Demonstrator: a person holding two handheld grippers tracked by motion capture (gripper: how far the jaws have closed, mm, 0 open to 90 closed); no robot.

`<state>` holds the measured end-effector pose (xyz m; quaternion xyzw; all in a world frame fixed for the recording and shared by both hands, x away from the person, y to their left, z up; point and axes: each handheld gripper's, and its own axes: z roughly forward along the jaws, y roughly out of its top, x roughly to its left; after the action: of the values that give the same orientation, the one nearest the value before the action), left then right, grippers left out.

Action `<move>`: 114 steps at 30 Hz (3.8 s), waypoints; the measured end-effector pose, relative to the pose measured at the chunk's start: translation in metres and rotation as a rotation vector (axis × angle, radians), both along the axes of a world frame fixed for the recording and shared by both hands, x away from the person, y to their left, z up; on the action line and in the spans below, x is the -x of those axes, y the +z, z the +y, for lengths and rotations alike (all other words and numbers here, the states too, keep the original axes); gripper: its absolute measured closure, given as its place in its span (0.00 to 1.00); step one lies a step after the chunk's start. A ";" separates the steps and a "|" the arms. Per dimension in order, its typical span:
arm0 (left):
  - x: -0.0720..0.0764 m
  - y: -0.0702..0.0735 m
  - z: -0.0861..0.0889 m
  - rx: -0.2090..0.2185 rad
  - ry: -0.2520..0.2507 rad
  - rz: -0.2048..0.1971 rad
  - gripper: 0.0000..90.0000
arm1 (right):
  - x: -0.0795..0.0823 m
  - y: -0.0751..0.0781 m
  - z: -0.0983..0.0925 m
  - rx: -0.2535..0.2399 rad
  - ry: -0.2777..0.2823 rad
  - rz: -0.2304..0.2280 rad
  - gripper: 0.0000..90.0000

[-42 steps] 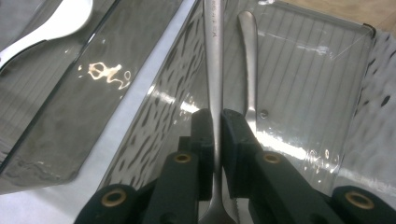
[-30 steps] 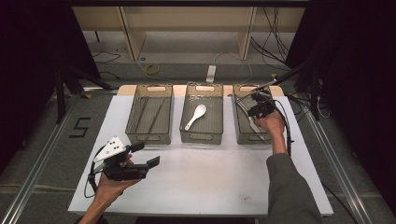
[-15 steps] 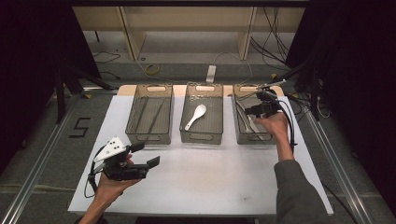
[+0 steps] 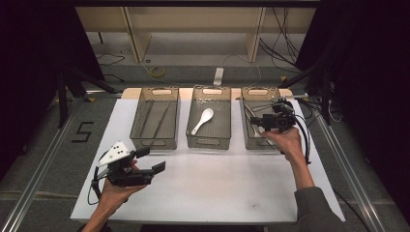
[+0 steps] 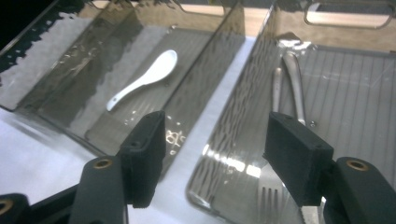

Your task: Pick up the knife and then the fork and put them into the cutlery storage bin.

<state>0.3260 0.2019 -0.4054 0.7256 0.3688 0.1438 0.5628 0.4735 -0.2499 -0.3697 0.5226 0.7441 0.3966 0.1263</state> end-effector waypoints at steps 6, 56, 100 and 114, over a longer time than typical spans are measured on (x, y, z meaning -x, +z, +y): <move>-0.001 0.000 0.000 0.004 -0.002 0.003 0.18 | 0.017 0.003 0.007 -0.015 0.032 -0.044 0.40; -0.001 -0.002 -0.003 -0.001 -0.029 0.025 0.17 | 0.102 -0.018 0.035 -0.118 0.199 -0.254 0.26; 0.001 -0.003 -0.006 -0.009 -0.060 0.033 0.17 | 0.159 -0.052 0.020 -0.070 0.223 -0.332 0.23; 0.001 -0.003 -0.007 -0.017 -0.067 0.037 0.17 | 0.166 -0.060 0.014 -0.073 0.212 -0.298 0.22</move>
<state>0.3249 0.1954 -0.4084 0.7450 0.3534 0.1147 0.5541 0.3077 -0.2357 -0.4297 0.3810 0.7532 0.5075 0.1733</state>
